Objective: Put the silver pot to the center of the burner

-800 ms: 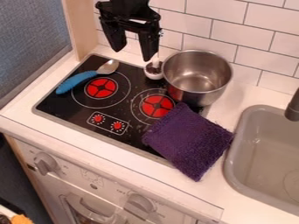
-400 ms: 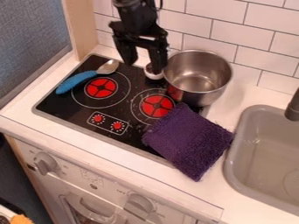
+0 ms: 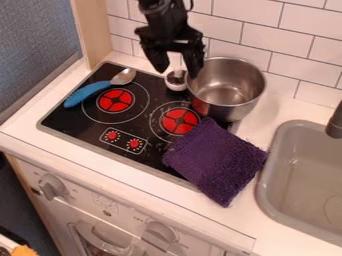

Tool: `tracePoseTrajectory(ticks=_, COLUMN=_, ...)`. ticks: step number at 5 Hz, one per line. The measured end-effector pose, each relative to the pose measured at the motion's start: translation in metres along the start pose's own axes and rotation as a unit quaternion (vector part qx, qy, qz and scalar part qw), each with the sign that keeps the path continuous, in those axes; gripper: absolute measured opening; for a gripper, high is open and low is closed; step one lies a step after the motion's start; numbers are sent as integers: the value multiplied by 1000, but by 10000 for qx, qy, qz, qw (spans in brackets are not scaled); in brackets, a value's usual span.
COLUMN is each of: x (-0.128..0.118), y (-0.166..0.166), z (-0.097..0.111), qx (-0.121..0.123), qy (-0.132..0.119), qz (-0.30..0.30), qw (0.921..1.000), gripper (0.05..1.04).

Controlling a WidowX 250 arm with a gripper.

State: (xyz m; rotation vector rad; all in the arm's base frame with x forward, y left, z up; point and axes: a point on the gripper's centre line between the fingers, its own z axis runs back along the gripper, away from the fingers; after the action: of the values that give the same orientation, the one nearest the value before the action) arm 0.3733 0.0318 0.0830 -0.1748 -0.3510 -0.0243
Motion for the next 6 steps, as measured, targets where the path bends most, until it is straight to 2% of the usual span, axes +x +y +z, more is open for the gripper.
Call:
tracePoseTrajectory(ticks=2, x=3, y=-5, z=-9, qx=94, qy=-133, qz=129, qw=9998, gripper=999)
tracePoseTrajectory(ticks=3, x=0, y=-4, z=-22, qx=25, qy=-48, qz=227, qw=9997, gripper=999)
tracePoseTrajectory(ticks=4, x=4, y=-12, z=-31, qx=205, qy=-145, qz=384, qw=9989, gripper=999)
tracePoseTrajectory(ticks=5, x=4, y=-16, z=-52, qx=249, qy=147, qz=329, qw=9990, gripper=945)
tracePoseTrajectory(ticks=6, x=10, y=-15, z=-62, qx=392, qy=518, qz=249, qw=9976, gripper=644)
